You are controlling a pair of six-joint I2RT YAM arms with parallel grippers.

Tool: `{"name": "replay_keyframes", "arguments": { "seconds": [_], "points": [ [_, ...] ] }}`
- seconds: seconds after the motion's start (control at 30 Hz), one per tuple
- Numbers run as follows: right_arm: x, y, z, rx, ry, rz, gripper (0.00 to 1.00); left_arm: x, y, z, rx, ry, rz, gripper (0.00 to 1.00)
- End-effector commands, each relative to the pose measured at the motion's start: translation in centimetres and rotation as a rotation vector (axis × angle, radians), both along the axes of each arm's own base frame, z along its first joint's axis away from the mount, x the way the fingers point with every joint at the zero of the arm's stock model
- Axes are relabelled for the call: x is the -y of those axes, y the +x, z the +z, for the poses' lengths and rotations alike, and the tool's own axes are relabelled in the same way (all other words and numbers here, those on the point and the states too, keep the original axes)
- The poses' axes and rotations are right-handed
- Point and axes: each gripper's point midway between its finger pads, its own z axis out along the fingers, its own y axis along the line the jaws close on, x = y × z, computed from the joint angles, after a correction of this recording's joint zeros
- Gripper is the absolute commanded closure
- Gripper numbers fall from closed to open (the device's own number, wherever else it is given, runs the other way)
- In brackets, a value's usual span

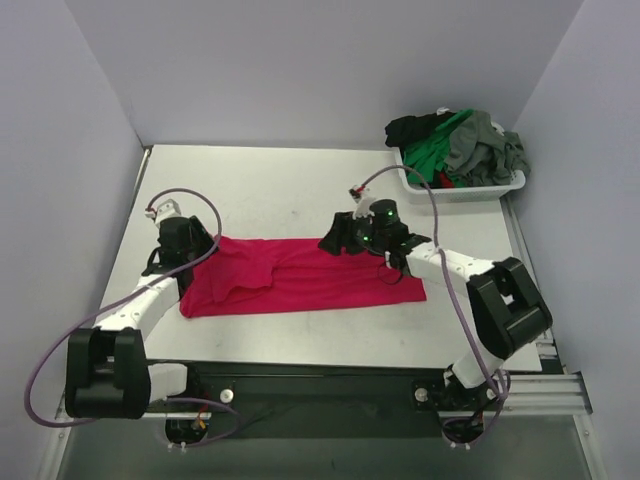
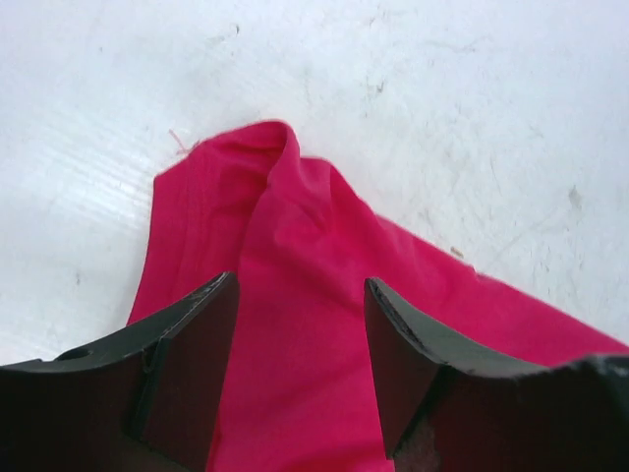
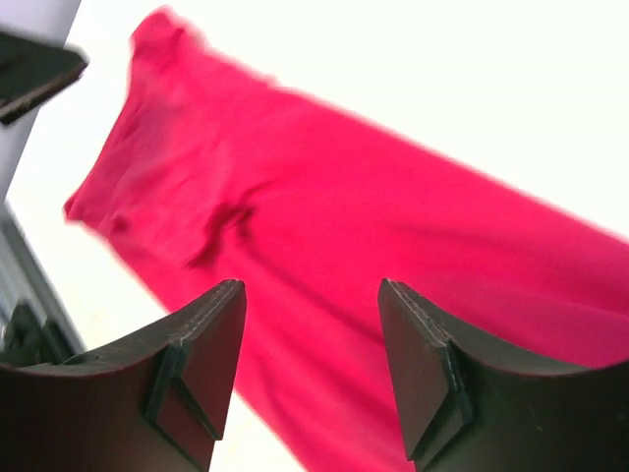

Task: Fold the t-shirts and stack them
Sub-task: Fold the other side of the tshirt into a rectangle

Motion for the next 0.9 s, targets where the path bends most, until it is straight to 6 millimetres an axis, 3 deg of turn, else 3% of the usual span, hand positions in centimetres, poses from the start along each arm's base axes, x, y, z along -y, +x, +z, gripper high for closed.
{"name": "replay_keyframes", "arguments": {
  "seconds": [0.0,0.07,0.1,0.17,0.2,0.33,0.47,0.73,0.87],
  "points": [
    [5.3,2.3,1.1,-0.022,0.000,-0.157,0.41,-0.9,3.7,1.3,0.049,0.007,0.001,0.36],
    [8.1,2.8,0.3,-0.059,-0.048,-0.232,0.38,-0.7,5.0,1.5,0.061,-0.012,-0.012,0.36],
    [10.6,4.1,-0.2,-0.066,-0.077,-0.317,0.38,-1.9,5.5,0.3,0.033,-0.021,0.012,0.36],
    [13.1,4.2,-1.4,-0.111,-0.135,-0.386,0.37,-2.1,6.6,-0.1,0.025,-0.035,0.017,0.36],
    [14.8,4.5,-1.8,-0.123,-0.159,-0.430,0.37,-2.1,6.9,-1.3,0.001,-0.047,0.012,0.36],
    [18.9,4.6,-3.7,-0.180,-0.231,-0.528,0.36,-2.1,8.6,-2.2,-0.020,-0.065,0.007,0.37],
    [20.8,4.9,-5.3,-0.233,-0.242,-0.578,0.35,-2.2,9.3,-3.0,-0.037,-0.064,0.010,0.36],
    [21.8,5.1,-7.9,-0.324,-0.296,-0.613,0.36,-2.5,9.5,-3.4,-0.050,-0.049,0.020,0.37],
    [22.1,5.3,-8.0,-0.327,-0.304,-0.624,0.36,-2.8,9.7,-3.9,-0.069,-0.040,0.028,0.42]
  ]
}}
